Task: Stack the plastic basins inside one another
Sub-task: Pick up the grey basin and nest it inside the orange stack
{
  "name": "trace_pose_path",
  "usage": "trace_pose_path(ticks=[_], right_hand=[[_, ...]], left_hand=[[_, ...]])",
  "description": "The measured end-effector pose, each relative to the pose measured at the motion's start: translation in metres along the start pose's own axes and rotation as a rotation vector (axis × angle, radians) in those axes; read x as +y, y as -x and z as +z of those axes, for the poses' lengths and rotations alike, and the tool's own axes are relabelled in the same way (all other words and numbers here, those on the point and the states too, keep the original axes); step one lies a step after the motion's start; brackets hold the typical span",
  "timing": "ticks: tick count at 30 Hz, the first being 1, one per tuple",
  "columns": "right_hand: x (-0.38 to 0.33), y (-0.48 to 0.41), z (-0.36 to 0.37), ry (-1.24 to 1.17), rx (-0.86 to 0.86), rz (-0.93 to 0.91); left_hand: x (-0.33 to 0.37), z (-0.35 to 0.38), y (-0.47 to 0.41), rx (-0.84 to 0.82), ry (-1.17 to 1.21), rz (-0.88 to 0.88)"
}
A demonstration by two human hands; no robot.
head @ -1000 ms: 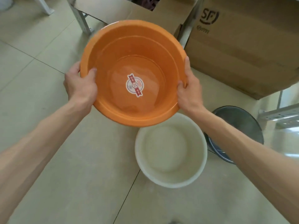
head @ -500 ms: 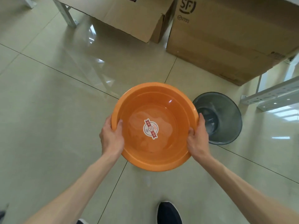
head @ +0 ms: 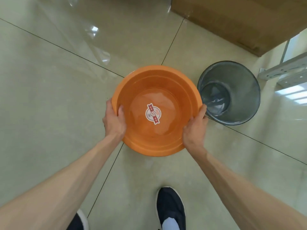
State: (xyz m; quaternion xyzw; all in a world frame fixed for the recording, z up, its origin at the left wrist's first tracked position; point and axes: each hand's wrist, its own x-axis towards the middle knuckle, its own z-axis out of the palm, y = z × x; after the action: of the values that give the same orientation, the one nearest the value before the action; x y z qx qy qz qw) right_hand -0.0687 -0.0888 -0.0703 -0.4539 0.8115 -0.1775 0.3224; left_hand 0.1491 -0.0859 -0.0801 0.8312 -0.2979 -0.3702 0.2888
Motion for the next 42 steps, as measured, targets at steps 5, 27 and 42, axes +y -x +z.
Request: trace_pose_path(ticks=[5, 27, 42], right_hand=[[-0.009, 0.007, -0.026, -0.048, -0.109, -0.007], [-0.021, -0.066, -0.153, -0.474, 0.130, 0.559], [0.008, -0.079, -0.118, -0.978, 0.258, 0.725]], left_hand=[[0.016, -0.023, 0.017, -0.033, -0.026, -0.024], [0.176, -0.081, 0.053, 0.079, 0.016, 0.209], [0.034, -0.104, 0.048, 0.093, 0.011, 0.037]])
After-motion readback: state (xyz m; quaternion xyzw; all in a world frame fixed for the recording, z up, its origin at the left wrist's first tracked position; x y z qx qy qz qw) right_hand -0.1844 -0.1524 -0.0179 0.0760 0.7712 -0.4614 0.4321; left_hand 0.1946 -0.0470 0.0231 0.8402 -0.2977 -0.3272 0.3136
